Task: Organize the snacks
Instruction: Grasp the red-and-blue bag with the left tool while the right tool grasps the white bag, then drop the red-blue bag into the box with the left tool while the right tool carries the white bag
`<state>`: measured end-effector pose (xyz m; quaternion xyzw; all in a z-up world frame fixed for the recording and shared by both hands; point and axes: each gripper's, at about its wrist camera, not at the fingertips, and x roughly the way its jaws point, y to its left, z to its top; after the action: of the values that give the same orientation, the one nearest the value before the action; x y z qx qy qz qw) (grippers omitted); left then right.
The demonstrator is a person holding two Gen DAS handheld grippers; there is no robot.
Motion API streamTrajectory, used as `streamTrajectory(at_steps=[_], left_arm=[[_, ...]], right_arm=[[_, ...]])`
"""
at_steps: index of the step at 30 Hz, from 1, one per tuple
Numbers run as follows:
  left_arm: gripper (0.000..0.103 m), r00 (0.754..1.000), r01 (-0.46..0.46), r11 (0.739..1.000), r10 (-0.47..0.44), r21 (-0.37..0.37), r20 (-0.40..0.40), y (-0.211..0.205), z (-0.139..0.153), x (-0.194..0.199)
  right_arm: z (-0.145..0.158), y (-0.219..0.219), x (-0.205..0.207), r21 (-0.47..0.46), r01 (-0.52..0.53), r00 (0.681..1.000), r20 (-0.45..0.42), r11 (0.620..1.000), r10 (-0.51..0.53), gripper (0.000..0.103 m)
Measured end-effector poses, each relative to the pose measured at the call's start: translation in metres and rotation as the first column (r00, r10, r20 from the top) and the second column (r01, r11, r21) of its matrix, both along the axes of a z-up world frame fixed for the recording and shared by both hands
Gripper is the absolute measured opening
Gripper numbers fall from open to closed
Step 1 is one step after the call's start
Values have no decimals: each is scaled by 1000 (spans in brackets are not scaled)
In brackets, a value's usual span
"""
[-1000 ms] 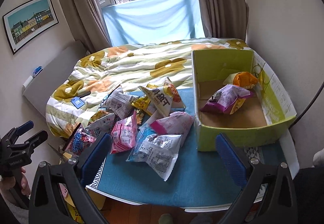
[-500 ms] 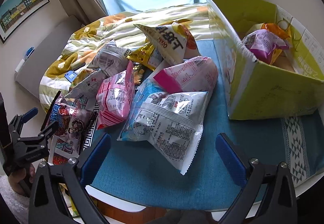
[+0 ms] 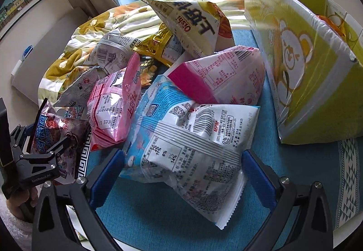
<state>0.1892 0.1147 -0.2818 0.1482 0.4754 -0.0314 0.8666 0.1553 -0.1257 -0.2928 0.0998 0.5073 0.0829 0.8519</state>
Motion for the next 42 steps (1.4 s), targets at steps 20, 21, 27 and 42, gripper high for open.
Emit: streamTrajectory(at_steps=[20, 21, 27, 42], left_arm=[[67, 998, -29, 994, 22, -105, -59, -2, 5, -7], [66, 998, -32, 993, 25, -112, -59, 0, 6, -7], [65, 997, -46, 989, 36, -141, -69, 2, 8, -13], [64, 996, -86, 974, 77, -208, -53, 11, 36, -38]], right_arm=[[-15, -3, 16, 74, -8, 999, -37, 997, 11, 103], [-16, -3, 16, 78, -12, 999, -35, 997, 14, 103], [-11, 0, 9, 64, -33, 999, -2, 997, 34, 91], [11, -7, -17, 57, -4, 1000, 3, 998, 4, 71]])
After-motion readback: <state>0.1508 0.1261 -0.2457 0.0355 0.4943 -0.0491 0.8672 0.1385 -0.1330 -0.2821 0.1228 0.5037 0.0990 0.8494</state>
